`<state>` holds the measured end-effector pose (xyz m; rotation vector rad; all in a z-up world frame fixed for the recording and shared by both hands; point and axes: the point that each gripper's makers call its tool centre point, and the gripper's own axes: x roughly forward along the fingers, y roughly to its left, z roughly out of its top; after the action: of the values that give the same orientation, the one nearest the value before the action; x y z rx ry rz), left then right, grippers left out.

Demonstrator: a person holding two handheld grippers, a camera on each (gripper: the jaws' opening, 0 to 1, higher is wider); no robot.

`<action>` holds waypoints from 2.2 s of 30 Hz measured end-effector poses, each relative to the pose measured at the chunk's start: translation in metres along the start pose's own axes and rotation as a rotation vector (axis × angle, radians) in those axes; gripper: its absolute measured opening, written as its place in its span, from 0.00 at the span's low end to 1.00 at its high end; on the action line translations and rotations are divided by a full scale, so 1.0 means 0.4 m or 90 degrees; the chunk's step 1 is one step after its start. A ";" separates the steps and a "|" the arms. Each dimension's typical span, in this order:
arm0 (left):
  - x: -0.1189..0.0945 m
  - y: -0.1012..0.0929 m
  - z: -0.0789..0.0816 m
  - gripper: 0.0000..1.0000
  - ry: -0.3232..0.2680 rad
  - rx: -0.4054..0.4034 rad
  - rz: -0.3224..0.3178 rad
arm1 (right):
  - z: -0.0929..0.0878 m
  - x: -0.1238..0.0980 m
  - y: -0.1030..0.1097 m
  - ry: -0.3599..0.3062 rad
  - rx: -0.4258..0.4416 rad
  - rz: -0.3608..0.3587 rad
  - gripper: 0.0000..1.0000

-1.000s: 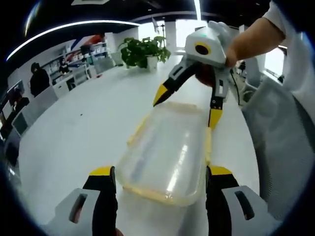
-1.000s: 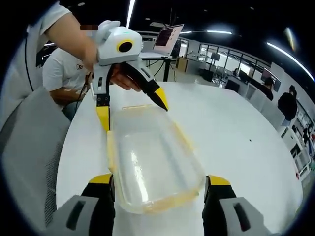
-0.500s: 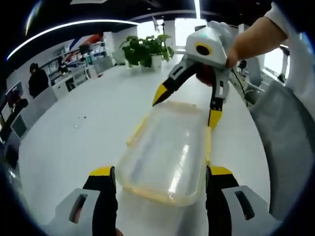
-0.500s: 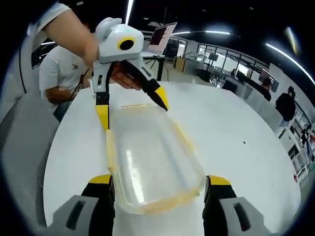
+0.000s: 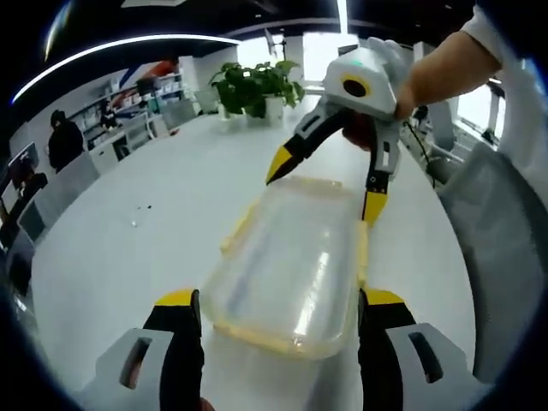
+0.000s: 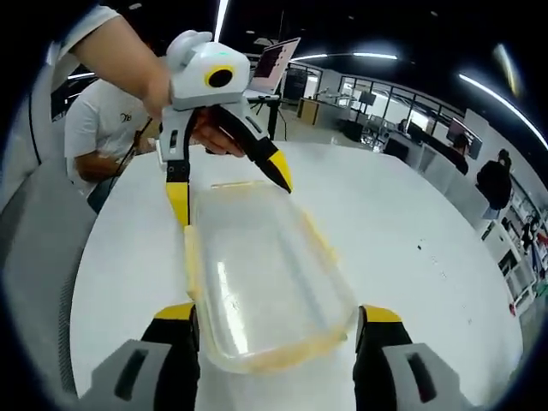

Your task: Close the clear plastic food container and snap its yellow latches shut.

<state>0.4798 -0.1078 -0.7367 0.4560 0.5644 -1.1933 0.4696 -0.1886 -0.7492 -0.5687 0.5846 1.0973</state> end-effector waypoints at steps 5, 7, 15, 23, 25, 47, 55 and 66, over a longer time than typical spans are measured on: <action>-0.008 0.008 0.002 0.82 -0.005 -0.022 0.010 | 0.004 -0.003 -0.003 -0.004 -0.006 -0.005 0.76; -0.017 0.011 0.009 0.89 -0.012 -0.036 0.013 | 0.017 -0.012 -0.007 -0.018 0.019 -0.014 0.87; -0.032 -0.019 0.041 0.99 -0.044 -0.064 -0.004 | 0.026 -0.030 0.003 -0.029 0.077 0.002 0.99; -0.047 -0.039 0.067 0.99 -0.052 -0.050 0.007 | 0.053 -0.049 0.017 -0.039 0.066 -0.007 0.99; -0.054 -0.046 0.072 0.99 -0.056 -0.047 0.013 | 0.056 -0.055 0.021 -0.039 0.062 -0.013 0.99; -0.144 -0.135 0.104 0.99 -0.073 -0.033 0.037 | 0.094 -0.151 0.091 -0.064 0.063 -0.046 0.96; -0.183 -0.179 0.104 0.99 -0.082 -0.035 0.042 | 0.103 -0.188 0.128 -0.079 0.069 -0.050 0.97; -0.226 -0.239 0.107 0.97 -0.092 -0.034 0.050 | 0.113 -0.238 0.176 -0.114 0.093 -0.070 0.98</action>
<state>0.3725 -0.0968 -0.6501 0.3414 0.4489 -1.1236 0.3788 -0.1946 -0.6610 -0.3668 0.4671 0.9805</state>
